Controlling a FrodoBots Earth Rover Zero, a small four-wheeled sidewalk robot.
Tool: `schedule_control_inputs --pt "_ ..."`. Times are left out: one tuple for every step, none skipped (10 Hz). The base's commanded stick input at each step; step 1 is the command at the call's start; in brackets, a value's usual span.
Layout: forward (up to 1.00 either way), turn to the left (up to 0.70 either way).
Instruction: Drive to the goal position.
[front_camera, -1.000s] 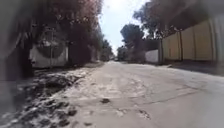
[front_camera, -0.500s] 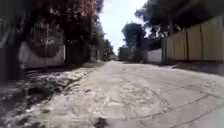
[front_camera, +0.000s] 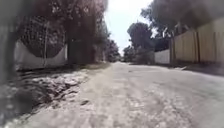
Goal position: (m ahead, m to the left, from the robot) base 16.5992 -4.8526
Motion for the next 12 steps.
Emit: schedule_control_inputs --pt "1.00 0.02" --pt "1.00 0.02" --pt "1.00 0.02" --pt "1.00 0.02" --pt "1.00 0.02" --pt "1.00 -0.08" --pt "1.00 -0.23" --pt "1.00 -0.15" --pt "1.00 0.02" --pt "1.00 0.02" --pt "1.00 0.02" --pt "1.00 0.02"
